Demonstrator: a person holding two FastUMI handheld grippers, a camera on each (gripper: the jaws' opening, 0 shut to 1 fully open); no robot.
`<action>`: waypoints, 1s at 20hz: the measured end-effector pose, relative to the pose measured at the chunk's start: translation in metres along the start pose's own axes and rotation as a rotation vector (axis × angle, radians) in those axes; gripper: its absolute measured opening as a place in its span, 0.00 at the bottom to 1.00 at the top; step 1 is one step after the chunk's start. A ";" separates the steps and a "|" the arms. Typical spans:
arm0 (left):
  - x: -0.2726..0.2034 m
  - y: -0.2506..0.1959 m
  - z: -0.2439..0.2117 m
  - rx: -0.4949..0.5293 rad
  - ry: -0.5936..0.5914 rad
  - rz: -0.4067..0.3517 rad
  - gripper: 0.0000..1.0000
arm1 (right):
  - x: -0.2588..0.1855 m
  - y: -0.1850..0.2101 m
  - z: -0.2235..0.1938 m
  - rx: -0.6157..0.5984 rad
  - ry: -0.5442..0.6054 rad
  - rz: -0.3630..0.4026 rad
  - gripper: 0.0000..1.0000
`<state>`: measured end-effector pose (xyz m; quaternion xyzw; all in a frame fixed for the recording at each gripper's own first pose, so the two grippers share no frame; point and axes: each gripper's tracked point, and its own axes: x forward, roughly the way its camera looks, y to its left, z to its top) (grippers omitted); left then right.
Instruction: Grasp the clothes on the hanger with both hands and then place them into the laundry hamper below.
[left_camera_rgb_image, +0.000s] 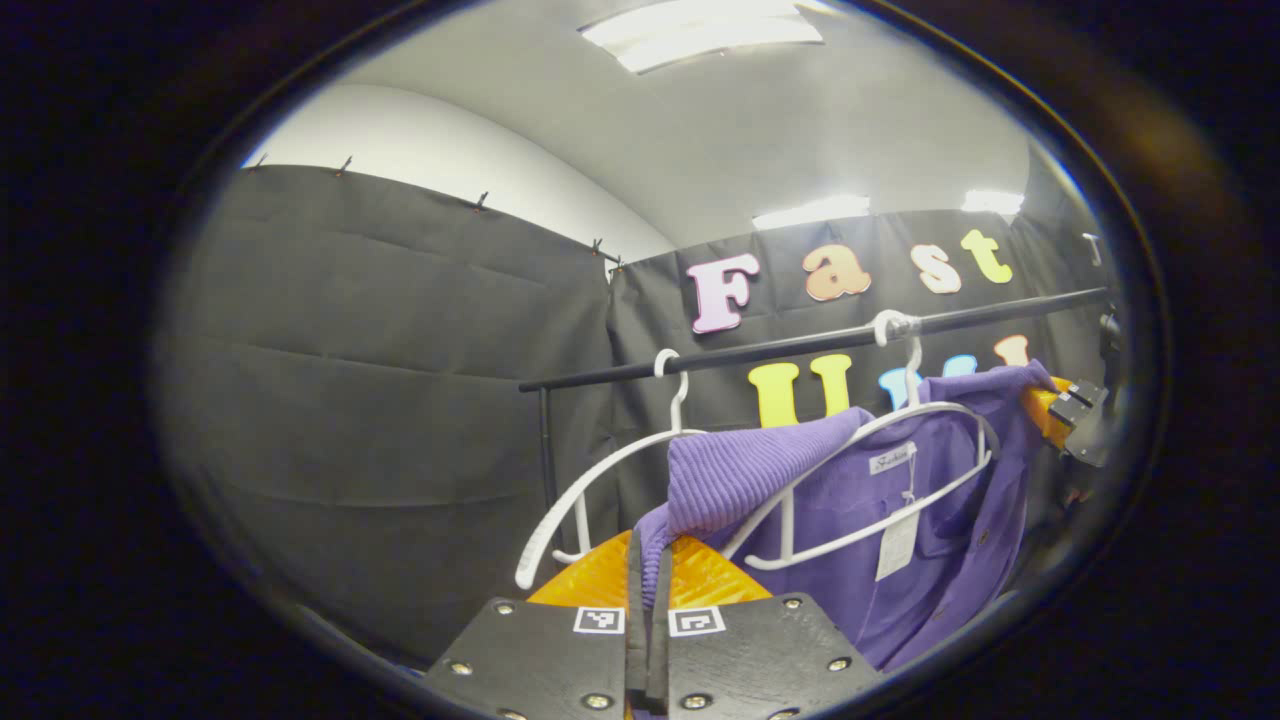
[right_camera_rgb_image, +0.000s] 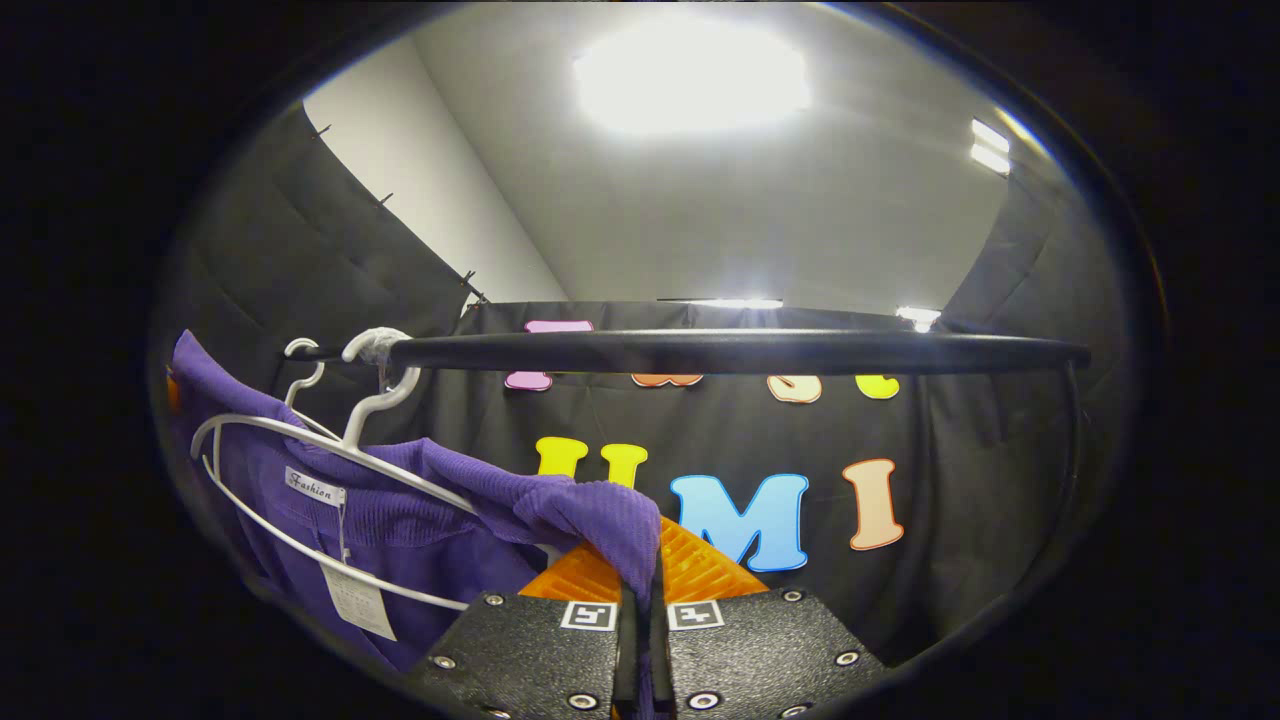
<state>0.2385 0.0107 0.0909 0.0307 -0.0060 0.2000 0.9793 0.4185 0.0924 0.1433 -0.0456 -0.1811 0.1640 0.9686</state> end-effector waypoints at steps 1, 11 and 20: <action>0.004 0.001 0.000 0.005 0.002 -0.005 0.03 | 0.000 -0.002 -0.001 -0.007 -0.003 -0.004 0.05; 0.062 0.009 -0.037 -0.002 0.045 -0.090 0.03 | 0.013 -0.012 -0.027 -0.092 0.030 -0.045 0.04; 0.068 -0.004 -0.064 -0.077 0.069 -0.170 0.01 | 0.032 -0.018 -0.063 -0.068 0.098 -0.101 0.04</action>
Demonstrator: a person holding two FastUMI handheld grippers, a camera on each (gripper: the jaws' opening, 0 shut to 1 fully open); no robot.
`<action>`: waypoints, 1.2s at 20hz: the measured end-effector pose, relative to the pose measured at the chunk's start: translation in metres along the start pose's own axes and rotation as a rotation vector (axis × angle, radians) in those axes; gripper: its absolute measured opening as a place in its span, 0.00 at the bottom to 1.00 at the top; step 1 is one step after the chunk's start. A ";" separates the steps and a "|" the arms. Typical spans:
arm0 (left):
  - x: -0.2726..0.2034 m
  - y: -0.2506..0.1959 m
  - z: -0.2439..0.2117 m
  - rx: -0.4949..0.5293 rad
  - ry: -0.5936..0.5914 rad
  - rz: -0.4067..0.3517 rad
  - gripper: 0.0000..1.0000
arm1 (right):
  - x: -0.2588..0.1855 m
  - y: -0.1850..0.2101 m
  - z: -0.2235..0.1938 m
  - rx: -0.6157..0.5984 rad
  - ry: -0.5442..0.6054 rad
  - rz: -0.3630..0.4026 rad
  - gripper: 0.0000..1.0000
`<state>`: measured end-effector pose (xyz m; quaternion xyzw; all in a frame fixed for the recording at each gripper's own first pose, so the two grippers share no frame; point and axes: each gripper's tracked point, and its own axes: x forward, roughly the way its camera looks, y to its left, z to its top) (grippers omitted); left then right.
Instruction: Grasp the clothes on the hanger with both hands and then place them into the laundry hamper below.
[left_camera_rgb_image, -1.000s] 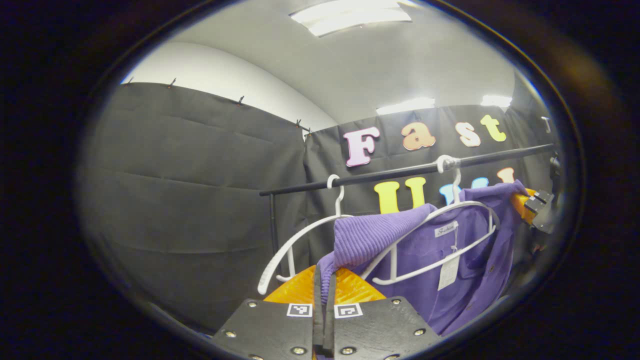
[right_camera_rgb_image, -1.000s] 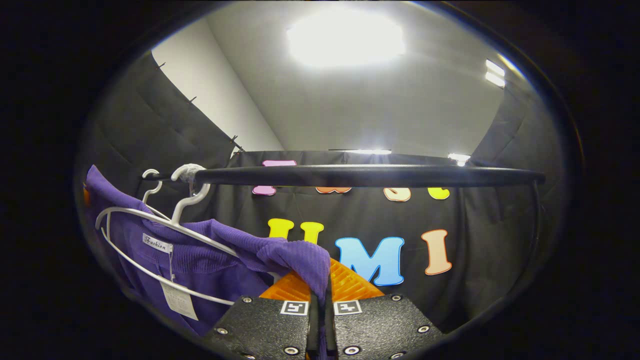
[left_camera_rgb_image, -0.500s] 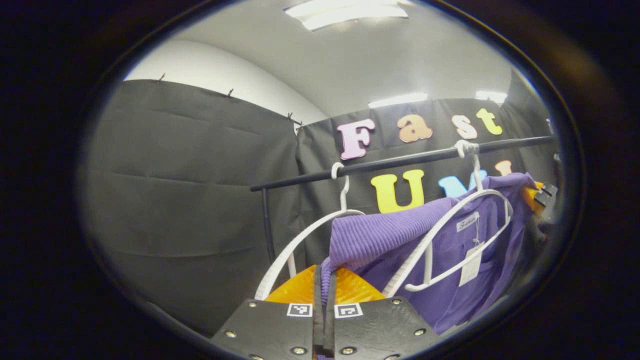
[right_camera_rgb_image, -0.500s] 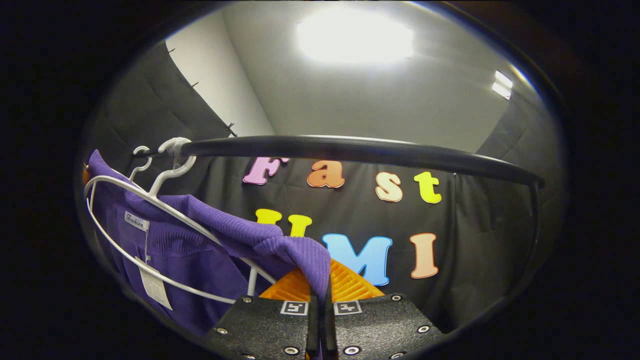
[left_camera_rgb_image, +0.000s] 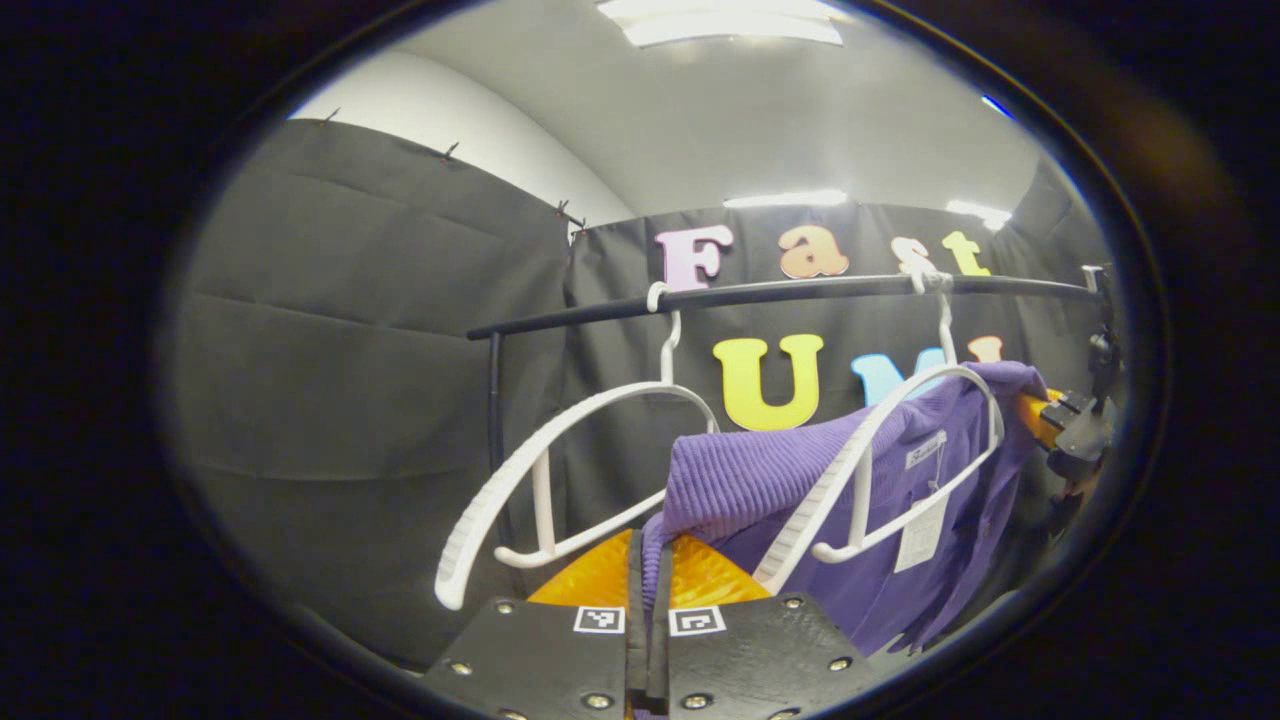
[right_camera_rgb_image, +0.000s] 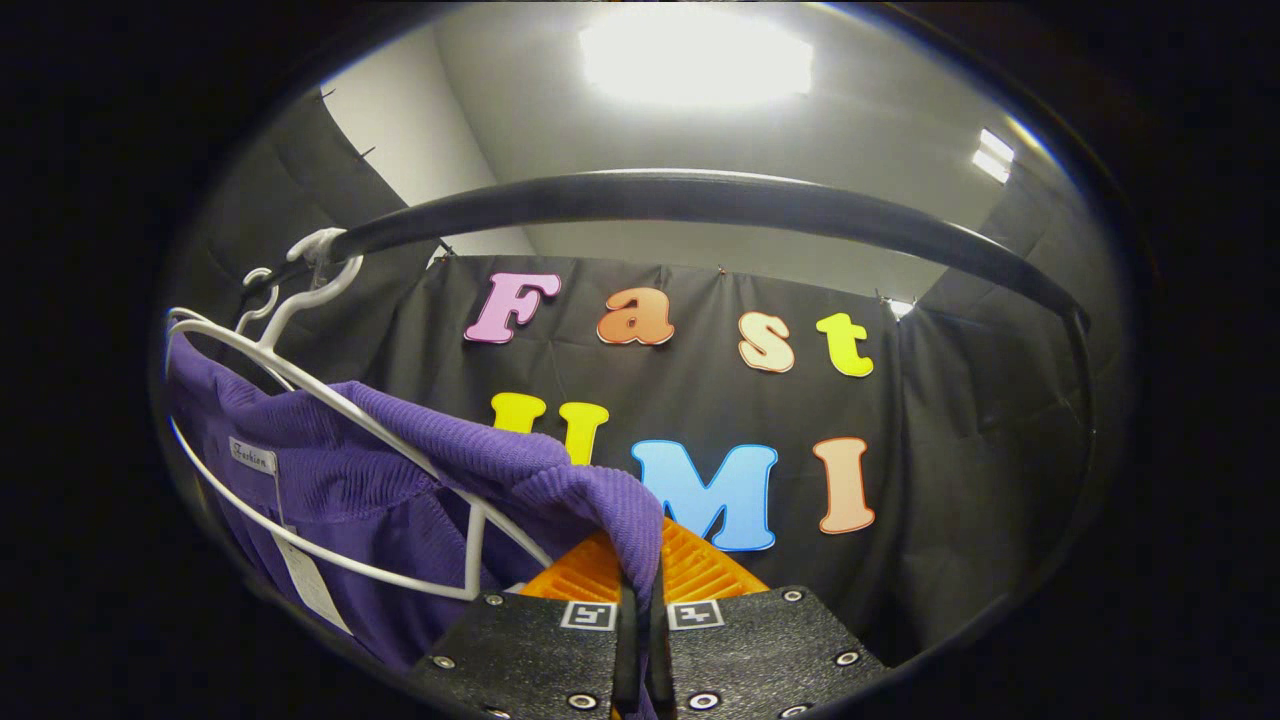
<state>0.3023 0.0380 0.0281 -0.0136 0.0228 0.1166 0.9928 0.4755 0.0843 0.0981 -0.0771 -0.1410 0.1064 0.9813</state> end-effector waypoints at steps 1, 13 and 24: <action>0.003 -0.001 -0.004 -0.004 0.006 -0.004 0.01 | 0.005 0.000 -0.003 -0.002 0.004 -0.003 0.05; 0.005 -0.040 -0.059 -0.126 0.097 -0.104 0.01 | 0.023 -0.006 -0.089 0.311 0.249 -0.062 0.04; -0.023 -0.067 -0.099 -0.110 0.154 -0.133 0.06 | -0.059 -0.006 -0.149 0.234 0.385 -0.016 0.04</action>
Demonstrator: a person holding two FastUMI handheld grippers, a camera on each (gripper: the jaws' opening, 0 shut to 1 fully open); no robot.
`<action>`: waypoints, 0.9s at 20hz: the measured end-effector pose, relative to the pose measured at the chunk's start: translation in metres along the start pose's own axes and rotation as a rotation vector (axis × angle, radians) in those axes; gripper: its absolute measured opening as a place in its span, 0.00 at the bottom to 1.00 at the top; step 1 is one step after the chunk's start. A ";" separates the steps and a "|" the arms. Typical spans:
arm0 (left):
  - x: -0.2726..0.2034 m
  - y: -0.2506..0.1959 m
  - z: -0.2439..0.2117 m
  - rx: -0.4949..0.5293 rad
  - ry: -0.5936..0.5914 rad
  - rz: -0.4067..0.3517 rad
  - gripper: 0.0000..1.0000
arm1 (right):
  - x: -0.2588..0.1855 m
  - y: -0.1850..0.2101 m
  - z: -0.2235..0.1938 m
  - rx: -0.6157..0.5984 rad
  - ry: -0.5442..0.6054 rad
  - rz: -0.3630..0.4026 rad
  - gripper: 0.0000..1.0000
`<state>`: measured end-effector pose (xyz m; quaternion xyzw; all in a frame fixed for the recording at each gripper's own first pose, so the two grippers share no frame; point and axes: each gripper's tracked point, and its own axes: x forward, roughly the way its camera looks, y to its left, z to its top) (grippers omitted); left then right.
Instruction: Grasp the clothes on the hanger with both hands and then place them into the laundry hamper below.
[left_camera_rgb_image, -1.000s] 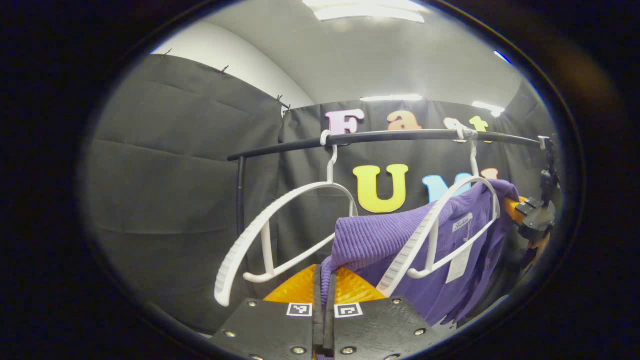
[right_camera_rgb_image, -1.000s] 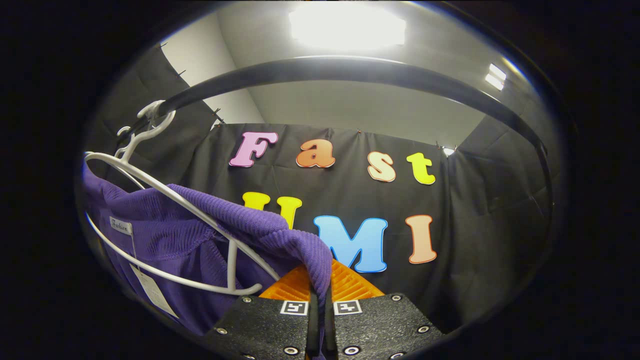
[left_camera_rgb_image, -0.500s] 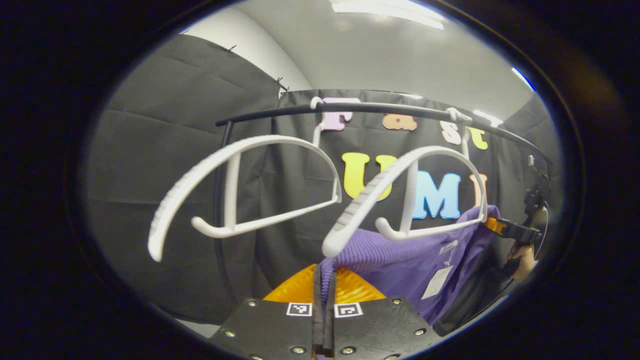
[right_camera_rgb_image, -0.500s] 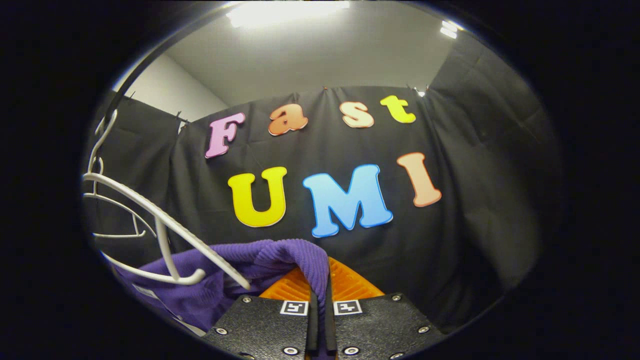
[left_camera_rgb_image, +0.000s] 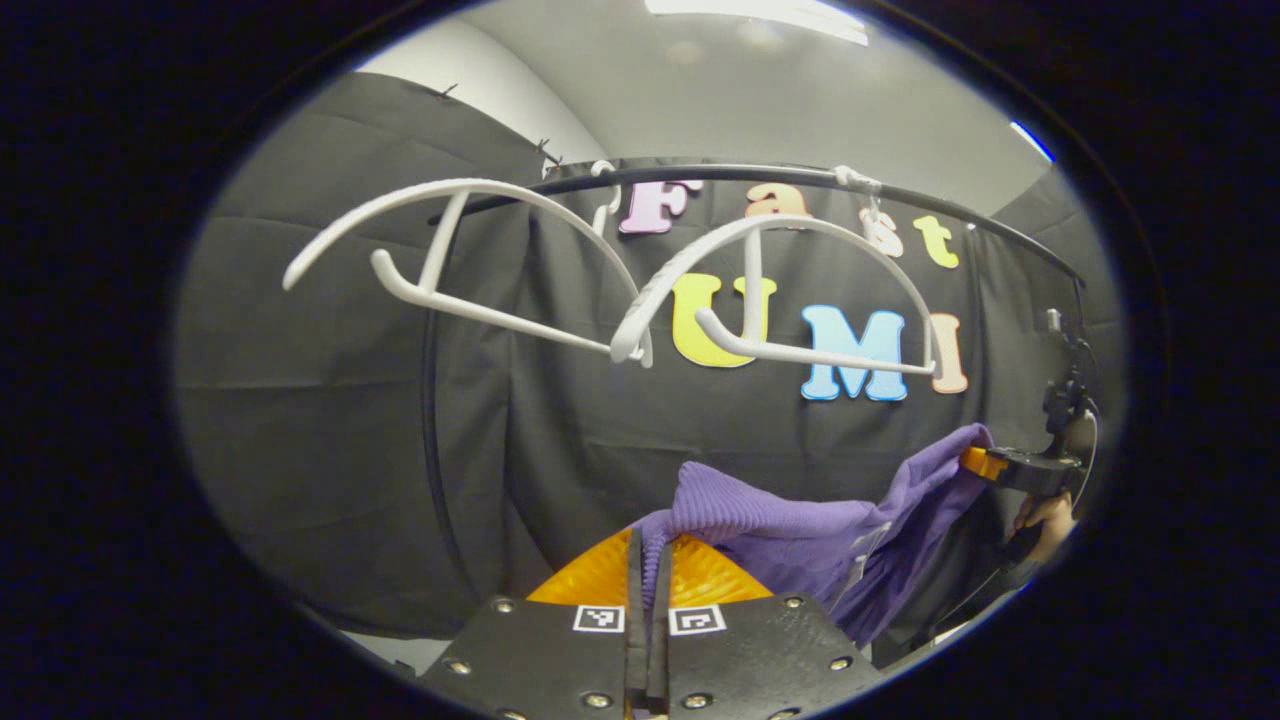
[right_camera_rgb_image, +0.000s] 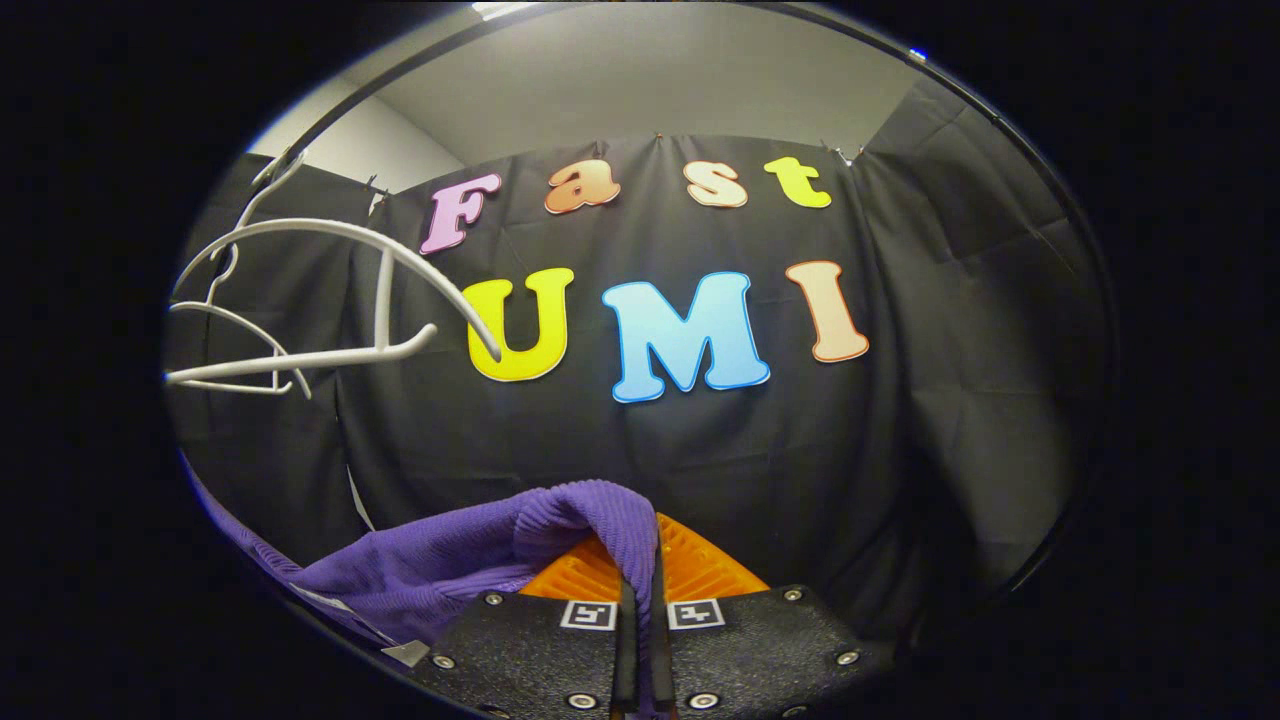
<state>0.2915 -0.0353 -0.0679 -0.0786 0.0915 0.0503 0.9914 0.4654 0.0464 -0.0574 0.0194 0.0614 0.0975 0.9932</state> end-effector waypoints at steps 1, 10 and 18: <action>-0.008 0.001 -0.006 0.001 0.000 -0.003 0.01 | -0.009 0.001 -0.004 -0.001 0.006 0.006 0.04; -0.083 -0.010 0.010 0.006 -0.039 -0.102 0.01 | -0.106 0.033 -0.004 0.003 0.030 0.060 0.04; -0.133 -0.015 0.040 -0.026 -0.072 -0.204 0.01 | -0.206 0.099 0.006 0.008 0.021 0.155 0.04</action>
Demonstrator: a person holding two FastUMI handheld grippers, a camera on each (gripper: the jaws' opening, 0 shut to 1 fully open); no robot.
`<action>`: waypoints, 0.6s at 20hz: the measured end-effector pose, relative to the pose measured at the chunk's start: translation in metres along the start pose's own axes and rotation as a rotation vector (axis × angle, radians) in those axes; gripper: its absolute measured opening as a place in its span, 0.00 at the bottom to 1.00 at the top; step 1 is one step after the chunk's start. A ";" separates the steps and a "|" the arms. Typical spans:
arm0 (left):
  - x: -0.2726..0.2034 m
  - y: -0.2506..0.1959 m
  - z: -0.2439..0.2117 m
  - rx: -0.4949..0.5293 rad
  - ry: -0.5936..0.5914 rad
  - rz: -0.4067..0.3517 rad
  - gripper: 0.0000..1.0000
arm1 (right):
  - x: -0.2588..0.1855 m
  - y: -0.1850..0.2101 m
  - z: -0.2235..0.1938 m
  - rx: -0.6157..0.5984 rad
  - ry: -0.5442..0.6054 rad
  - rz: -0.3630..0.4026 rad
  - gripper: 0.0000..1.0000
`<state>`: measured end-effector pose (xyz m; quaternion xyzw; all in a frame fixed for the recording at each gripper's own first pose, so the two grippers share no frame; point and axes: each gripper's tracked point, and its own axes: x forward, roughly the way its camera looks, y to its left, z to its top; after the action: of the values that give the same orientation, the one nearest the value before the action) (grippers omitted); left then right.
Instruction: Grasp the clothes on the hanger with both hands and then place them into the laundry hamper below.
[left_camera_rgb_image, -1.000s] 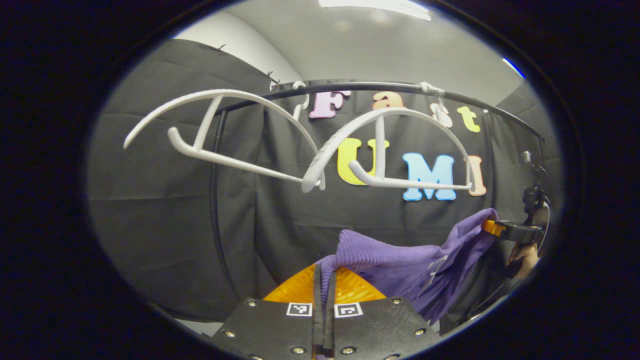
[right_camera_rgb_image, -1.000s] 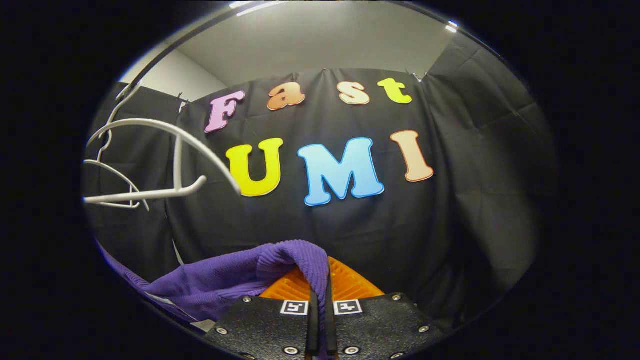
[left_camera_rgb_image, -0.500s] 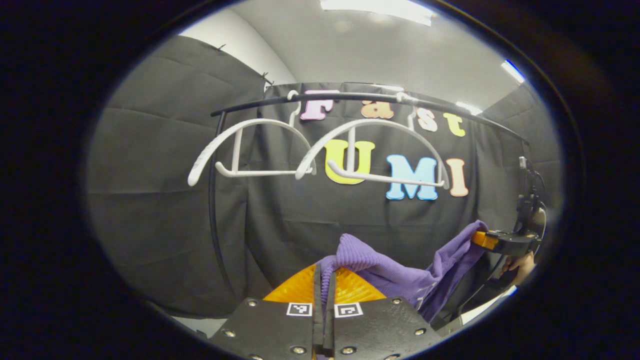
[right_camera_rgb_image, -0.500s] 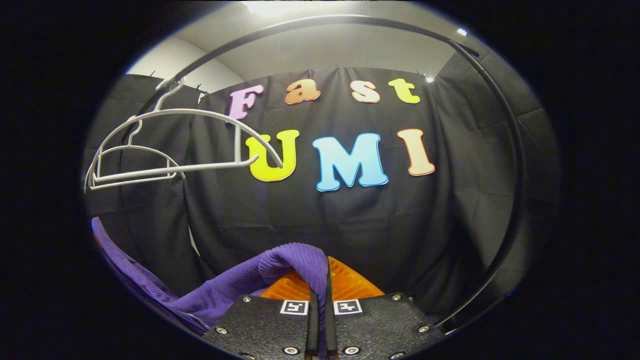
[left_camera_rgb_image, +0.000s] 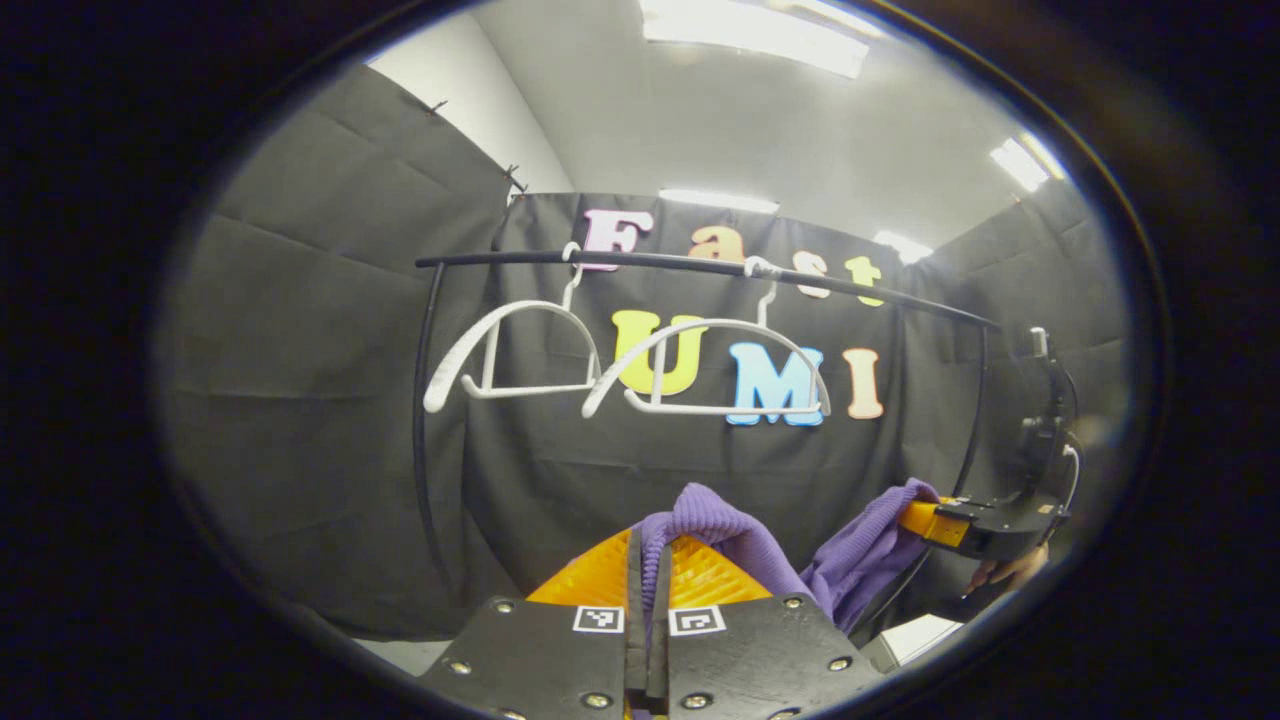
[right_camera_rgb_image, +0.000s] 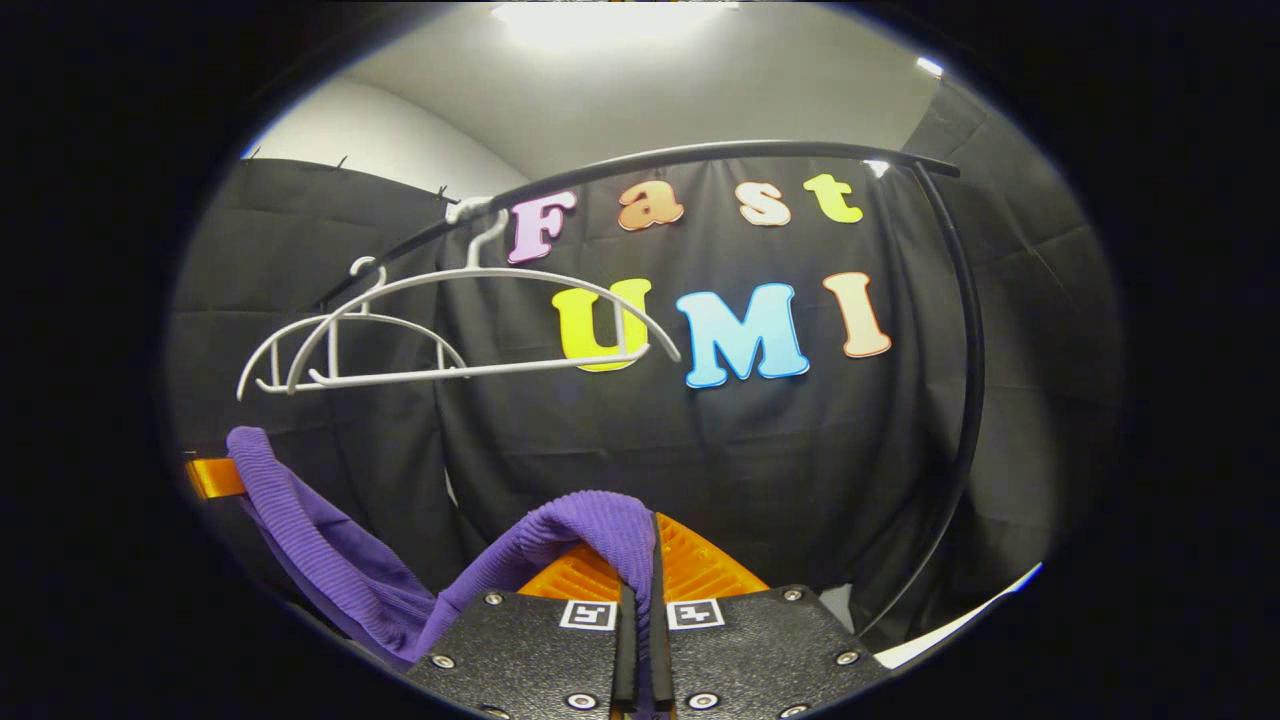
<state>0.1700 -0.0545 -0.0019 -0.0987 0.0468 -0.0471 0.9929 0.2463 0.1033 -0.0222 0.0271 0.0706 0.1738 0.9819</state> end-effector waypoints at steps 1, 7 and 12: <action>-0.004 -0.001 0.001 -0.005 -0.002 -0.014 0.01 | -0.011 0.010 0.000 0.003 0.000 0.013 0.04; -0.037 -0.011 -0.013 -0.018 0.010 -0.091 0.01 | -0.058 0.065 -0.012 -0.018 0.011 0.087 0.04; -0.037 -0.024 -0.055 -0.027 0.077 -0.143 0.01 | -0.080 0.095 -0.057 -0.023 0.098 0.116 0.04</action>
<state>0.1255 -0.0849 -0.0474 -0.1135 0.0783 -0.1210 0.9830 0.1314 0.1660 -0.0607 0.0114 0.1149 0.2322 0.9658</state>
